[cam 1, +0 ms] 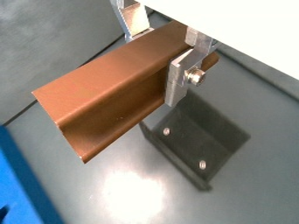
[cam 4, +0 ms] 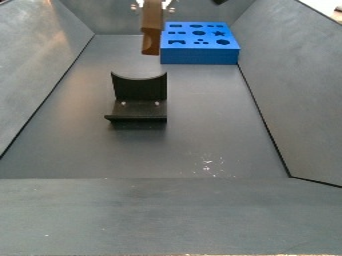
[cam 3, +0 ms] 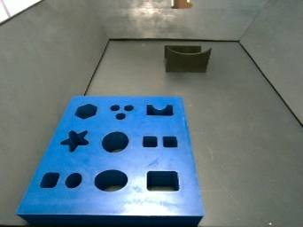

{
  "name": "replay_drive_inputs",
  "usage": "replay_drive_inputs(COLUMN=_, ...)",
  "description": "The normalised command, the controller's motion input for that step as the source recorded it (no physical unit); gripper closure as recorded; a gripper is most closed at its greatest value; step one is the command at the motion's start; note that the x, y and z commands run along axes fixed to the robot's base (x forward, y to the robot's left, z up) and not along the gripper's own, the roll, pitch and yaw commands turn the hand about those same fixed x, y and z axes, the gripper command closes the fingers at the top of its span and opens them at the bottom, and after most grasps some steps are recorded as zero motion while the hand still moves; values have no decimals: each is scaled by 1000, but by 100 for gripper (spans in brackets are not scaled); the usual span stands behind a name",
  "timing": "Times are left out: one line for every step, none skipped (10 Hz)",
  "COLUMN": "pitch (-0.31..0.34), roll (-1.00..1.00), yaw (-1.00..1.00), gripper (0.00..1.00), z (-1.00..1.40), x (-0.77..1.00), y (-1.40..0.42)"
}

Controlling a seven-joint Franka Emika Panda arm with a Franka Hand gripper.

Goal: Pick up the arch object. Move up. Place the arch object on the fixture. Regrasp the arch object. Rotate the arch object. Move to above the board. Insert the arch object.
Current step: Place the arch object on the fixture.

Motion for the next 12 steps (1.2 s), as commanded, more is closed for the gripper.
replay_drive_inputs(pitch=104, roll=-1000, yaw=-67, gripper=100, z=-5, x=521, y=46)
replay_drive_inputs(pitch=110, roll=-1000, yaw=-76, gripper=100, z=-6, x=458, y=46)
replay_drive_inputs(pitch=128, roll=-1000, yaw=-104, gripper=100, z=-10, x=311, y=44)
replay_drive_inputs(pitch=130, roll=-955, yaw=-115, gripper=100, z=-12, x=253, y=45)
replay_drive_inputs(pitch=108, roll=-727, yaw=-120, gripper=100, z=-13, x=147, y=45)
replay_drive_inputs(pitch=75, roll=-495, yaw=-122, gripper=100, z=-9, x=63, y=46)
replay_drive_inputs(pitch=43, roll=-320, yaw=-118, gripper=100, z=-4, x=47, y=38)
replay_drive_inputs(pitch=29, roll=-241, yaw=-109, gripper=100, z=0, x=50, y=24)
replay_drive_inputs(pitch=292, roll=-1000, yaw=-92, gripper=100, z=-1000, x=124, y=130)
replay_drive_inputs(pitch=287, roll=-1000, yaw=-99, gripper=100, z=-1000, x=129, y=136)
replay_drive_inputs(pitch=298, roll=-965, yaw=-165, gripper=100, z=-1000, x=151, y=141)
replay_drive_inputs(pitch=277, roll=-867, yaw=-186, gripper=100, z=-1000, x=161, y=138)
